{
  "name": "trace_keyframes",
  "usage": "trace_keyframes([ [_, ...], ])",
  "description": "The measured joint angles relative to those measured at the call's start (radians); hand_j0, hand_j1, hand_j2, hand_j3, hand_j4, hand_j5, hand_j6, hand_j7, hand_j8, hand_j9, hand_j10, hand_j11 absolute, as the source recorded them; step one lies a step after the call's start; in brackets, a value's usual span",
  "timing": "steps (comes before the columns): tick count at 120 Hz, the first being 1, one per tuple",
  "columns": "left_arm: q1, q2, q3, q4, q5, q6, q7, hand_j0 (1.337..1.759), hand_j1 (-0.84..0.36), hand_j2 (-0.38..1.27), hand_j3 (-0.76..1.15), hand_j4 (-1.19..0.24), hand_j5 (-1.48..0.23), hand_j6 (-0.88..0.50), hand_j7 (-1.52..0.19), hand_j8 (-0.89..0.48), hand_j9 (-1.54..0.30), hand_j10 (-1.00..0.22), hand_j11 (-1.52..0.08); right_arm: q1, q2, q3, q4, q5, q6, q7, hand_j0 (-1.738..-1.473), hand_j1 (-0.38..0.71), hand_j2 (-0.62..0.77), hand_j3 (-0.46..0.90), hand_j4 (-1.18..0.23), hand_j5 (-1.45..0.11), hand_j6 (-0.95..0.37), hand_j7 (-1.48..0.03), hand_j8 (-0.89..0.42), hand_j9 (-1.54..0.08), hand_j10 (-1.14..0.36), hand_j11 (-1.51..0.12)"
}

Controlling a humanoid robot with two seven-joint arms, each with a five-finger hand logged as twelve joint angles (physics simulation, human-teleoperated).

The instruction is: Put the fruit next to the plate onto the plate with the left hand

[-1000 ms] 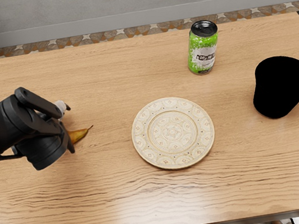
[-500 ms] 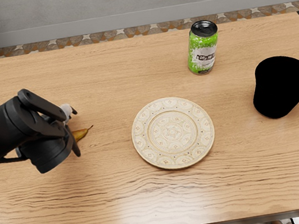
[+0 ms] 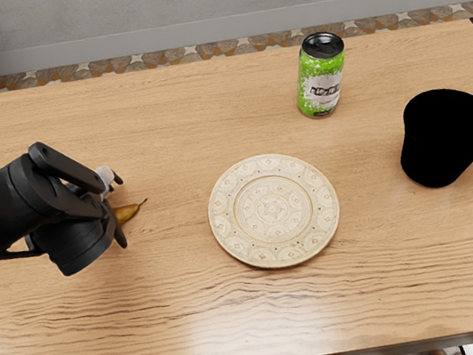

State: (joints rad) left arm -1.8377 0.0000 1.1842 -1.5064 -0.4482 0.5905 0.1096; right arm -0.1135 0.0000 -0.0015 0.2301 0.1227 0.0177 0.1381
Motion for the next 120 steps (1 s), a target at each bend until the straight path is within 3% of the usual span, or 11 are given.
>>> trace_keyframes([
  [69,-0.002,0.0,0.0,0.0,-0.012,0.0,0.002,1.658,-0.13,0.08,0.0,-0.4,-0.52,-0.4,-0.52,-0.4,-0.52,-0.4,-0.52,0.0,0.0,0.0,0.0,0.0,0.0,0.0,-1.658,-0.34,0.0,0.0,-0.01,-0.01,-0.01,-0.01,-0.01,-0.01,-0.01,-0.01],
  [120,0.005,0.0,0.0,0.0,-0.012,0.0,0.002,1.658,-0.17,0.09,0.0,-0.43,-0.57,-0.43,-0.57,-0.44,-0.57,-0.43,-0.57,0.0,0.0,0.0,0.0,0.0,-0.001,0.0,-1.658,-0.34,0.0,0.0,-0.01,-0.01,-0.01,-0.01,-0.01,-0.01,-0.01,-0.01],
])
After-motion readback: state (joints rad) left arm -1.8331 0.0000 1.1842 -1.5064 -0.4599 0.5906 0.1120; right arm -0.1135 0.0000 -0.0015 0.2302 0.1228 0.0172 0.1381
